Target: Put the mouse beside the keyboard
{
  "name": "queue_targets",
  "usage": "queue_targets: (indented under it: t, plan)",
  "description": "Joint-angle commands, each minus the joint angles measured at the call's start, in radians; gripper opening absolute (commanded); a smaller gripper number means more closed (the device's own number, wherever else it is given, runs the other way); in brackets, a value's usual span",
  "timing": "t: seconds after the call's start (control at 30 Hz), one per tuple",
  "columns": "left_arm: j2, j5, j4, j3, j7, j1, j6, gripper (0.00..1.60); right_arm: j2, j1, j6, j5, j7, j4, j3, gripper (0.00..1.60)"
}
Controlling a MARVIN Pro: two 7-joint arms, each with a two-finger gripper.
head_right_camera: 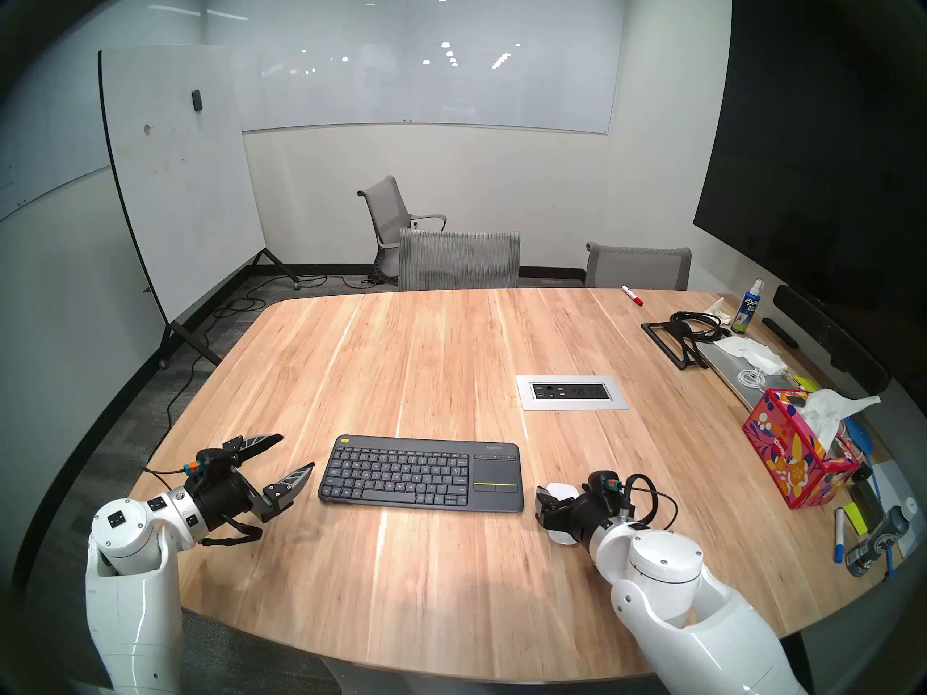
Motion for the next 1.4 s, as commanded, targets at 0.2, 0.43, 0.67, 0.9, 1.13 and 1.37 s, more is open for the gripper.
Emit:
queue_targets:
  t: [0.2, 0.43, 0.67, 0.9, 1.13, 1.37]
  plan:
    - [0.001, 0.000, -0.020, -0.002, 0.000, 0.001, 0.001, 1.60, 0.049, -0.148, -0.106, -0.072, -0.003, -0.154, 0.047, 1.60]
    - [0.001, 0.000, -0.019, -0.002, 0.000, 0.000, 0.000, 1.60, 0.089, -0.215, -0.181, -0.118, -0.017, -0.215, 0.070, 1.60]
    - [0.001, -0.001, -0.018, -0.002, -0.001, -0.001, -0.001, 1.60, 0.086, -0.330, -0.305, -0.201, -0.017, -0.243, 0.070, 1.60]
    - [0.001, -0.001, -0.016, -0.002, -0.002, -0.002, -0.001, 1.60, 0.103, -0.415, -0.413, -0.326, -0.010, -0.224, 0.043, 1.60]
    - [0.001, -0.001, -0.016, -0.003, -0.002, -0.002, -0.001, 1.60, 0.092, -0.465, -0.516, -0.484, -0.014, -0.197, 0.048, 1.60]
    - [0.001, -0.001, -0.017, -0.003, -0.002, -0.002, -0.001, 1.60, 0.076, -0.483, -0.642, -0.551, -0.009, -0.177, 0.093, 1.60]
